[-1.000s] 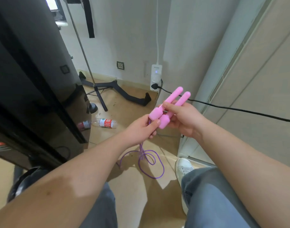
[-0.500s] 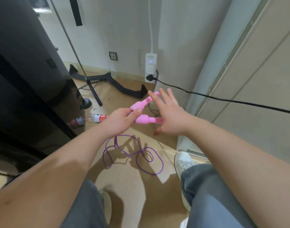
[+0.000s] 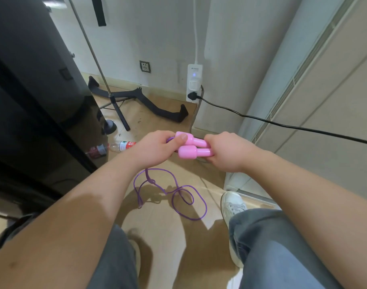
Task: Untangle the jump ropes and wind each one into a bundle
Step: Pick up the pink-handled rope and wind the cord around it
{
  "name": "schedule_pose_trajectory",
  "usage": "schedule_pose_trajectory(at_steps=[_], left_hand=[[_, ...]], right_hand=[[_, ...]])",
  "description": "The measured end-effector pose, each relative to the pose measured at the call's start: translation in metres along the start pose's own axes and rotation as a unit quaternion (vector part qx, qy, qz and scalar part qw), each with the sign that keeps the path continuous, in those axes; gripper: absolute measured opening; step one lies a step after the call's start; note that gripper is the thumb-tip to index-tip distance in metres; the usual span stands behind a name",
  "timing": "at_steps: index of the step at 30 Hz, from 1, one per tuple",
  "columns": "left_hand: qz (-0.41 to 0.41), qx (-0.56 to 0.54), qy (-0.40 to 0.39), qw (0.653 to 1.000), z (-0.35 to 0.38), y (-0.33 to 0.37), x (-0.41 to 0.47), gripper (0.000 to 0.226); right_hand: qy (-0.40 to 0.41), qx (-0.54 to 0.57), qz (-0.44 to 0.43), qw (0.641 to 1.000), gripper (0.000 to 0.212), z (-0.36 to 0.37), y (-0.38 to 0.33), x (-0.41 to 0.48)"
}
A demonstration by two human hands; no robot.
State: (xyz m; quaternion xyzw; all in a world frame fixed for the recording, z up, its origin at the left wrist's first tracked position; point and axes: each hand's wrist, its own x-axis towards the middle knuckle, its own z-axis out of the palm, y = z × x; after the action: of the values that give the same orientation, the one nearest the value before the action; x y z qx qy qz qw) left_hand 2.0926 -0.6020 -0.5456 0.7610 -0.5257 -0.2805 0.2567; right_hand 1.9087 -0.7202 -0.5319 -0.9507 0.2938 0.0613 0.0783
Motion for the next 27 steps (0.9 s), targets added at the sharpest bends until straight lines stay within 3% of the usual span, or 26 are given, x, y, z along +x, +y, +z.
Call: schedule_pose_trajectory(at_steps=[3,5,8,12,15,21,25,27], left_hand=[[0.014,0.006,0.005,1.0,-0.001,0.0,0.002,0.035],[0.027,0.026,-0.038,0.999,-0.006,-0.002,0.002,0.018],[0.044,0.067,-0.069,0.994,-0.01,-0.01,0.001,0.038],[0.106,0.012,0.084,0.991,-0.014,-0.008,0.002,0.035],[0.152,-0.003,0.131,0.98,-0.02,-0.006,0.0,0.033],[0.117,-0.068,0.099,0.986,-0.018,-0.002,-0.004,0.033],[0.105,-0.115,0.129,0.979,-0.003,0.009,-0.005,0.035],[0.08,-0.15,0.155,0.973,0.012,0.015,-0.002,0.026]], right_hand=[[-0.005,-0.004,0.031,1.0,0.031,0.002,0.002,0.003],[0.008,0.001,0.05,0.999,0.037,0.003,0.006,0.004],[-0.003,0.005,0.059,0.998,0.035,0.005,0.008,0.007],[-0.086,0.109,0.073,0.988,0.028,-0.002,0.006,0.007],[-0.147,0.233,0.064,0.959,0.027,-0.008,-0.001,-0.002],[-0.3,0.505,0.066,0.807,0.027,-0.014,-0.011,-0.016],[-0.346,0.633,0.059,0.69,0.018,-0.015,-0.016,-0.016],[-0.35,0.673,0.06,0.649,0.014,-0.014,-0.023,-0.015]])
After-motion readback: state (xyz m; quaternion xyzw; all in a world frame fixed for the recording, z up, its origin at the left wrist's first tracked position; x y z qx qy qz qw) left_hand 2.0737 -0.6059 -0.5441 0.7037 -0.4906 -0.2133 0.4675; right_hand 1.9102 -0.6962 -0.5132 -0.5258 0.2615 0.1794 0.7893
